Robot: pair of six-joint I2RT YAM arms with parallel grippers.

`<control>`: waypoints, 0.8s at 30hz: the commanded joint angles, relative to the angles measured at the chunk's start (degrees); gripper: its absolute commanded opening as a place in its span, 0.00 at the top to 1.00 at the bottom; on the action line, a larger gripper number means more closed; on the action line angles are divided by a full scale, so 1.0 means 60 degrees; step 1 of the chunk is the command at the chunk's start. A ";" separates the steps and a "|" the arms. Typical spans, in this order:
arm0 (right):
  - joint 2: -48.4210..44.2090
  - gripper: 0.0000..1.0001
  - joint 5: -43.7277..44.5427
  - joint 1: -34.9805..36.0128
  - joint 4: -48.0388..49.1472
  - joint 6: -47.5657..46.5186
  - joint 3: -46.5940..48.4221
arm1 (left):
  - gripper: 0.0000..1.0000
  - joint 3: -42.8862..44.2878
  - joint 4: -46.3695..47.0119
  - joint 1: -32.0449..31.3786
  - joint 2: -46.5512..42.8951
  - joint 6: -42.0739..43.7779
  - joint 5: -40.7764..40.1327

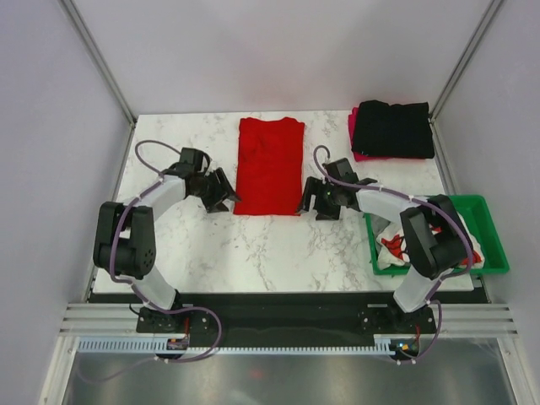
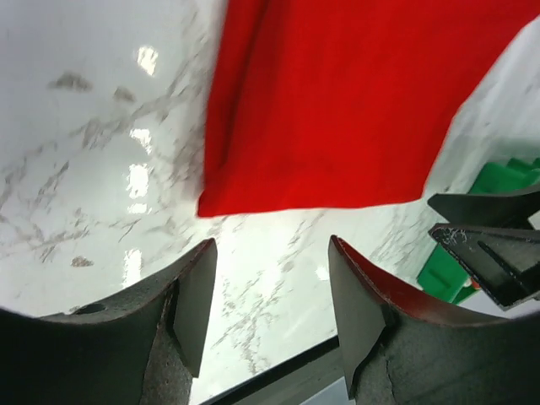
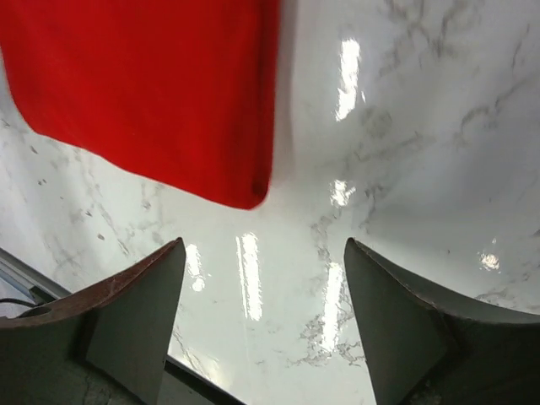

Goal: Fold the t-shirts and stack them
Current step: Fold the tshirt

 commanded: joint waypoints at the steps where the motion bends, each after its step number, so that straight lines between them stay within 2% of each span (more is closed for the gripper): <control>1: 0.0022 0.17 -0.0741 -0.0035 0.1671 0.0703 -0.0654 | 0.38 -0.1122 0.1573 0.0008 -0.0590 0.0043 0.0374; 9: 0.0944 0.21 -0.1048 -0.0035 0.2404 0.0645 -0.0670 | 0.39 -0.1988 0.2422 0.0008 -0.0650 0.0014 0.0403; 16: 0.1282 0.29 -0.0990 -0.0021 0.2536 0.0645 -0.0831 | 0.44 -0.2354 0.2920 0.0008 -0.0210 -0.0045 0.0301; 19: 0.1384 0.41 -0.1019 -0.0021 0.2581 0.0675 -0.0890 | 0.47 -0.2559 0.3214 0.0008 -0.0020 -0.0162 0.0446; 21: 0.1487 0.53 -0.1048 -0.0021 0.2581 0.0704 -0.0905 | 0.49 -0.2676 0.3448 -0.0007 0.0126 -0.0206 0.0535; 24: 0.1575 0.56 -0.1092 -0.0035 0.2581 0.0704 -0.0905 | 0.52 -0.2837 0.3610 -0.0007 0.0156 -0.0265 0.0579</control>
